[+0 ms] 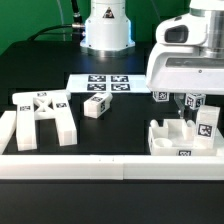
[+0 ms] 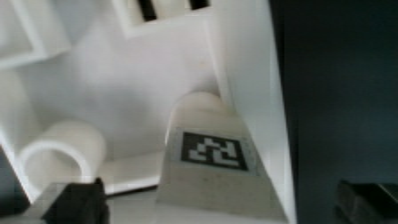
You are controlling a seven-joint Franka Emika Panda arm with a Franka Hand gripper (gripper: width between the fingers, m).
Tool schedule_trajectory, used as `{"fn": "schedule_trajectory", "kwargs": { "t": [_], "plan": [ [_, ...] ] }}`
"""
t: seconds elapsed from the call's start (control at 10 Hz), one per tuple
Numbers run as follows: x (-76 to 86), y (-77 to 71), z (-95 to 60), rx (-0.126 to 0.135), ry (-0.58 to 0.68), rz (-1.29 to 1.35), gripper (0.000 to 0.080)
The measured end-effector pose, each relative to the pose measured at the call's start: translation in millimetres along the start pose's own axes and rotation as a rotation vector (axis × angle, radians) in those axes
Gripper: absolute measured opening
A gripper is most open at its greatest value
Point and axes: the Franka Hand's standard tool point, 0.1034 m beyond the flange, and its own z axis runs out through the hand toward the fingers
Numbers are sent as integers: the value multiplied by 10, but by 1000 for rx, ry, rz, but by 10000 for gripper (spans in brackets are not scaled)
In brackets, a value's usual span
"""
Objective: Assemble chair
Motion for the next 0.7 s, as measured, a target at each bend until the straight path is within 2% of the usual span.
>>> {"fn": "schedule_trajectory", "kwargs": {
  "t": [0.3,0.7],
  "plan": [
    [5,-6,-7,-26,3,-344,648],
    [-27,-40,19,-31,-9,-673,648]
  ]
}}
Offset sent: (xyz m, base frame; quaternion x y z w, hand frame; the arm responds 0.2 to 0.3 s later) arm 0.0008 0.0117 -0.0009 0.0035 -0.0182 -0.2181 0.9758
